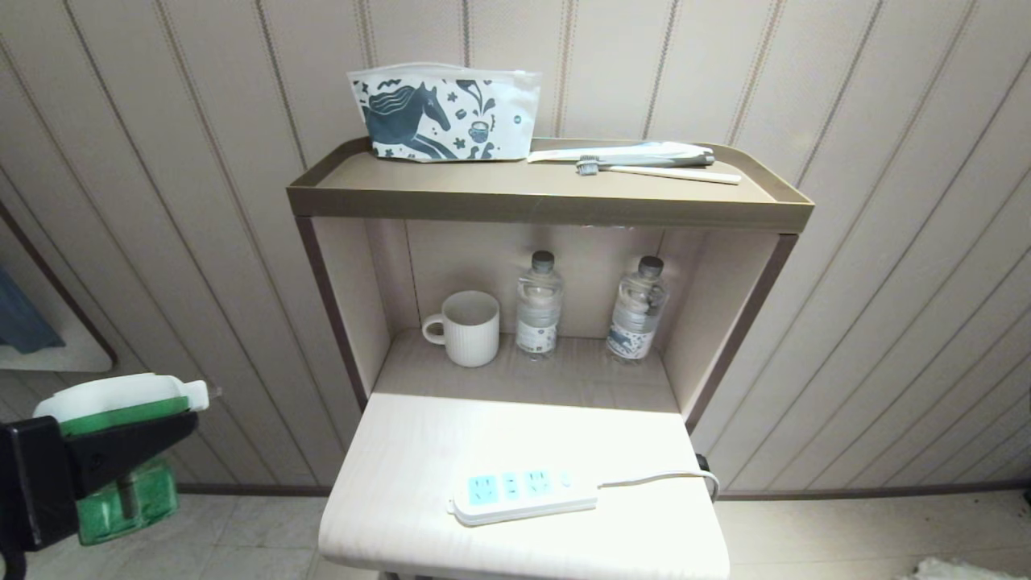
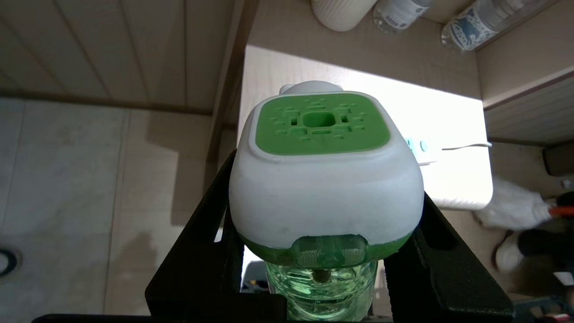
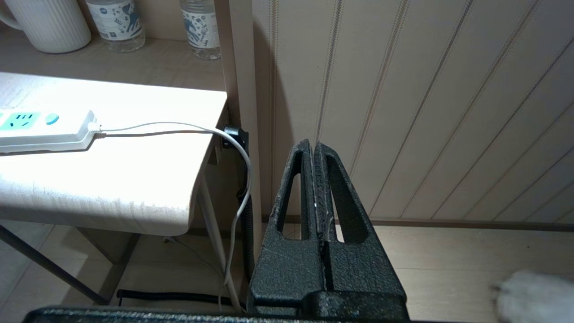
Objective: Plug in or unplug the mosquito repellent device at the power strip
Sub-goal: Place the mosquito repellent liquid on the table
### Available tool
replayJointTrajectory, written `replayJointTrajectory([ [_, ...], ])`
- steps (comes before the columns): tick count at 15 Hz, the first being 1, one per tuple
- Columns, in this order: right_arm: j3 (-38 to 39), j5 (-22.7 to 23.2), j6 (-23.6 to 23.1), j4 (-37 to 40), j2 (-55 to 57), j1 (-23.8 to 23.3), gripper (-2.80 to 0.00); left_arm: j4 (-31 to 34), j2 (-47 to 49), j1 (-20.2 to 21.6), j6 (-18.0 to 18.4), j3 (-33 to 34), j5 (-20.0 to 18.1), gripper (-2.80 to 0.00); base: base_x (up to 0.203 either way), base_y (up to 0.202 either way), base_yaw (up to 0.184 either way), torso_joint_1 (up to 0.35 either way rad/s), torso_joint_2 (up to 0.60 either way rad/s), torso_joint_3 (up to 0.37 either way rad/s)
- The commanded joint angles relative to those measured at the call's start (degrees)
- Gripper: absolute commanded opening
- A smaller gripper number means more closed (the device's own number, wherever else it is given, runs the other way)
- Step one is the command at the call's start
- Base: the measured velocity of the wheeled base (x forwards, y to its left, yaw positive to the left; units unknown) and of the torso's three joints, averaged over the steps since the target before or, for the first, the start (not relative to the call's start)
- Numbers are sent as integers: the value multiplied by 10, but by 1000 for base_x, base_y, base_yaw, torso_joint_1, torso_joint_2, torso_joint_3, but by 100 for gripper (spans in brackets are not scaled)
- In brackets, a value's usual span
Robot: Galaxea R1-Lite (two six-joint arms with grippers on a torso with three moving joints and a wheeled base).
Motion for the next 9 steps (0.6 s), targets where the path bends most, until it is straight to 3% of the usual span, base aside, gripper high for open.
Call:
replayJointTrajectory([
  [1,0,0,0,0,1,0,-280,-77,1,0,20,47,0,-280,0,0,0,0,0,0],
  [5,0,0,0,0,1,0,-280,-297,12,-2,127,126,9,-280,0,0,0,0,0,0],
  [7,0,0,0,0,1,0,-280,-336,24,-10,166,142,59,-280,0,0,0,0,0,0],
  [9,0,0,0,0,1,0,-280,-367,19,-63,193,167,91,-280,0,0,0,0,0,0],
])
